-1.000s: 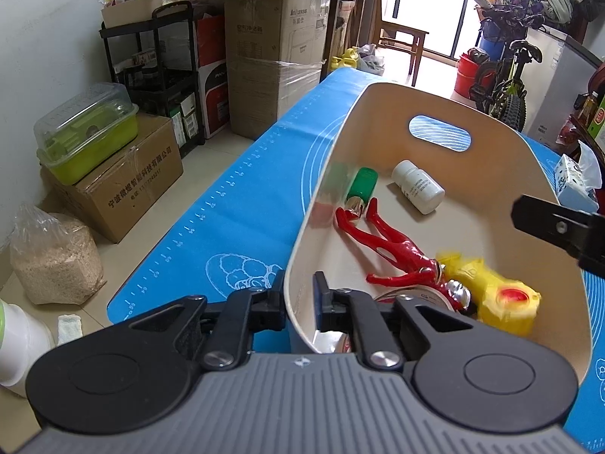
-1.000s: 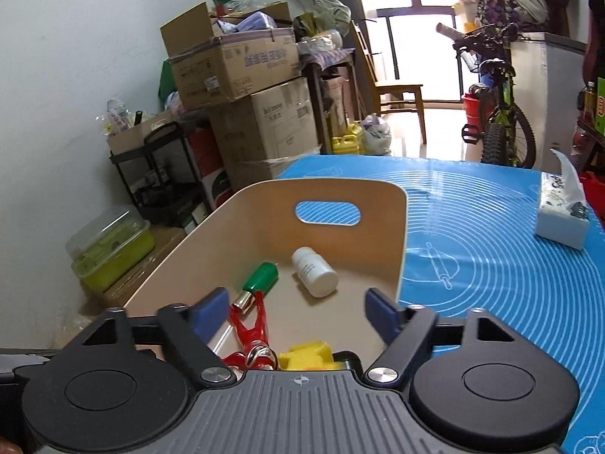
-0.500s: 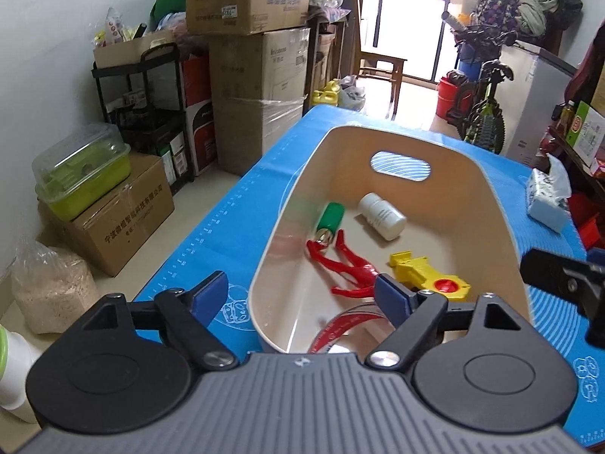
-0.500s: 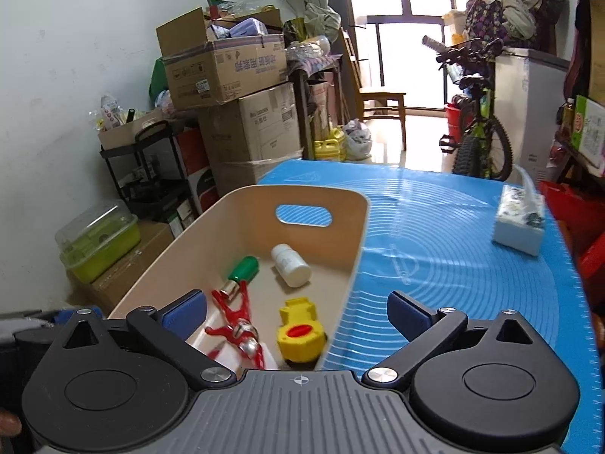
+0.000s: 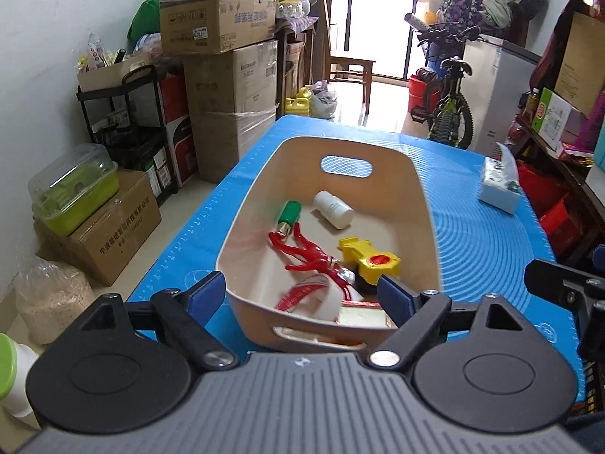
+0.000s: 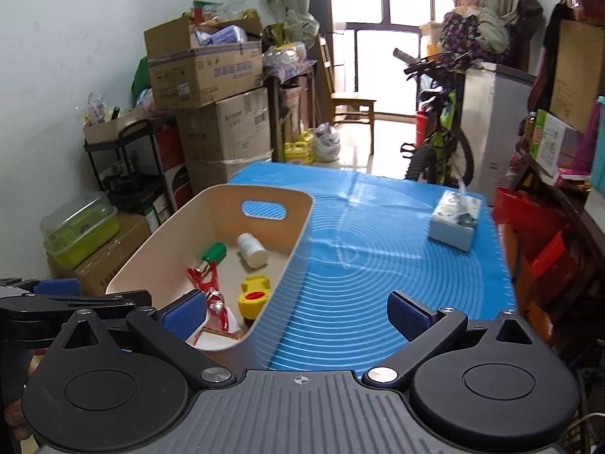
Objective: Organize rigid objects
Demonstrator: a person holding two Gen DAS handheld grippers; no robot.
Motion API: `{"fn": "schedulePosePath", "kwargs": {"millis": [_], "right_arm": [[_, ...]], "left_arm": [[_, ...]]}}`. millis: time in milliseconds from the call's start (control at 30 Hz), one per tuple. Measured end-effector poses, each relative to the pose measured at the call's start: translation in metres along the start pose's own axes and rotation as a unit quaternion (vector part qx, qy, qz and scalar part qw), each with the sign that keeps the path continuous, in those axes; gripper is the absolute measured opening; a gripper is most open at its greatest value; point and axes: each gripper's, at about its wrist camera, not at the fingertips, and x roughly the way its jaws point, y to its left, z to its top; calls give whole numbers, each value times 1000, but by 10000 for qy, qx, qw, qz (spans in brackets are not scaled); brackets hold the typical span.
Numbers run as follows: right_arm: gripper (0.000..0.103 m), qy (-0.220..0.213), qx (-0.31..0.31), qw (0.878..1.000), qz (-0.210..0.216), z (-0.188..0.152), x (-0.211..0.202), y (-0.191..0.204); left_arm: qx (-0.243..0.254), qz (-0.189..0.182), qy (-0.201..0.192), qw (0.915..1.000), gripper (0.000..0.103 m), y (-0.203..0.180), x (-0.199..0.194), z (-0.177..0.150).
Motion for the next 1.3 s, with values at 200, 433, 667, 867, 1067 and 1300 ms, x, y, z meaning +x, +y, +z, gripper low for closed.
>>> {"fn": "schedulePosePath", "kwargs": {"millis": [200, 433, 667, 867, 1067, 1300], "right_arm": [[100, -45, 227, 9996, -137, -14, -34, -17], [100, -180, 411, 9984, -342, -38, -67, -34], [100, -136, 668, 9965, -487, -62, -92, -46], [100, -163, 664, 9955, -650, -84, -111, -49], [100, -184, 742, 9947, -691, -102, -113, -55], [100, -379, 872, 9926, -753, -121, -109, -59]], "left_arm": [[140, -128, -67, 9998, 88, -14, -27, -10], [119, -272, -188, 9994, 88, -28, -55, -27], [389, -292, -286, 9984, 88, -42, -73, -47], [628, -337, -344, 9969, 89, -53, -81, -72], [740, -419, -489, 9952, 89, -60, -81, -85], [874, -494, -390, 9942, 89, -64, -74, -97]]}}
